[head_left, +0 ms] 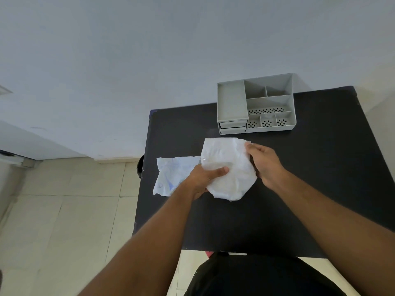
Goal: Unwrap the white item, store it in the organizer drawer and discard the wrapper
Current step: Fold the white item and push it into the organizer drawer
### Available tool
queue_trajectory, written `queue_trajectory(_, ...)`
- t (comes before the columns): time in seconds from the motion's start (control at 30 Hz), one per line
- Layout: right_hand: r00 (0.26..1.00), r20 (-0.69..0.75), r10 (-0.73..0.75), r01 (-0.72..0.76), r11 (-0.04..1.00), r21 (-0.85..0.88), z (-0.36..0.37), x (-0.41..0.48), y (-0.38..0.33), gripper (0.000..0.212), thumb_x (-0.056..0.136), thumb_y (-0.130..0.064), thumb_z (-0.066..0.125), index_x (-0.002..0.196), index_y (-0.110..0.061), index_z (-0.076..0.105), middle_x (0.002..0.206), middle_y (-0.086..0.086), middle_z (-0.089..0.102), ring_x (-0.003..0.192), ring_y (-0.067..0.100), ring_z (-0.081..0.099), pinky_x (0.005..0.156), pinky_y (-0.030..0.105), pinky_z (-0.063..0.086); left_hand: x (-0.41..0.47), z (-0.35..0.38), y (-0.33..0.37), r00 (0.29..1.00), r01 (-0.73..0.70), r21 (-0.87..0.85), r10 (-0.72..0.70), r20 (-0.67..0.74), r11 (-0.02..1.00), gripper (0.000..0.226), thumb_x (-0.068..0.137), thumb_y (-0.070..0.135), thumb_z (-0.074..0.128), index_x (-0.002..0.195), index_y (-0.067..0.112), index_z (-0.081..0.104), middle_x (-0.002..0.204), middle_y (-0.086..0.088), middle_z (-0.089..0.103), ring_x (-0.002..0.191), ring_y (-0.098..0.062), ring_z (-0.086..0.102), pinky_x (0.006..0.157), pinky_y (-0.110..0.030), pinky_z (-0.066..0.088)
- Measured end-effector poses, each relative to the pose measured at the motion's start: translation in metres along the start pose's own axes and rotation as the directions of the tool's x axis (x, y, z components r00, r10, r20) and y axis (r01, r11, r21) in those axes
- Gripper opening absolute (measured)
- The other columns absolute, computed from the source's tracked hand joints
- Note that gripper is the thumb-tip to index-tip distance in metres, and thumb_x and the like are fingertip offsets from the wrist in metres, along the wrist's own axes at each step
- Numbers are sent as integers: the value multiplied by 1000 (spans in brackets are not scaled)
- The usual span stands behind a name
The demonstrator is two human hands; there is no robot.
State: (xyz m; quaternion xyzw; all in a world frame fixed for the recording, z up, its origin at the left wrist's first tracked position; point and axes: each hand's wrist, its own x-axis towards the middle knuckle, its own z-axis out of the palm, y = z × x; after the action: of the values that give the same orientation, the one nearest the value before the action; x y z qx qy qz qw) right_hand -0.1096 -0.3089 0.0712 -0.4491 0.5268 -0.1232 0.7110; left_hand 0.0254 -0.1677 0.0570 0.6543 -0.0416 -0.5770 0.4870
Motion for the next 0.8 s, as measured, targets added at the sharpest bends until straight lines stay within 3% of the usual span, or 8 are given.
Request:
queue_trajectory(0.1,996,-55,-64,60,996,-66,-1,2,2,18,98,-31,63,90,-20,75,95,10,73,89,24,69,83,47,59,2,-5,-4,999,1,57,2,-45,998,64,72,26,92,127,10,65,115,-7,77,106,-25,74,85,-40,63)
queue_trajectory(0.2,985,-90,-145,133,983,-130,-1,3,6,14,98,-25,63,93,-23,76,97,0,74,94,20,69,86,41,59,2,-11,-5,999,0,88,4,-52,996,67,64,32,95,121,10,68,109,-5,79,102,-24,75,90,-42,61)
queue_trajectory(0.27,976,-102,-191,173,971,-167,-1,2,7,14,99,-21,62,101,-21,76,98,-1,74,86,17,69,75,34,59,1,-13,-6,999,-1,105,6,-48,994,71,57,37,95,119,11,69,108,-4,79,101,-23,76,91,-43,61)
queue_trajectory(0.37,967,-117,-226,200,959,-201,0,3,8,18,100,-18,59,113,-21,71,101,1,72,79,17,69,66,34,61,-1,-18,-8,999,2,120,2,-35,993,64,63,36,94,118,12,70,108,-4,79,101,-22,76,90,-42,61)
queue_trajectory(0.47,969,-79,-236,216,955,-203,2,0,8,18,99,-20,60,116,-25,65,101,-2,69,86,19,71,66,34,62,-2,-22,-10,999,12,98,-8,-38,995,51,75,29,90,119,13,69,108,-3,79,100,-21,76,83,-37,62)
queue_trajectory(0.57,967,6,-256,252,944,-212,3,-3,12,10,95,-24,67,105,-25,68,97,0,71,86,16,71,65,34,63,-2,-25,-12,999,16,90,-12,-45,996,51,75,29,90,118,15,68,110,-3,79,103,-23,75,86,-41,62)
queue_trajectory(0.73,979,59,-194,202,956,-211,4,1,17,13,91,-24,73,103,-21,77,101,0,76,92,19,73,66,31,61,1,-31,-18,1000,3,123,-3,-4,992,81,58,41,99,126,13,66,118,-5,76,112,-27,71,99,-51,56)
queue_trajectory(0.8,987,76,-143,155,969,-194,4,2,18,13,90,-22,75,103,-20,77,101,1,77,90,20,74,71,34,63,2,-34,-20,1000,-4,137,3,13,991,82,58,41,99,127,13,66,119,-6,76,113,-27,71,100,-51,56)
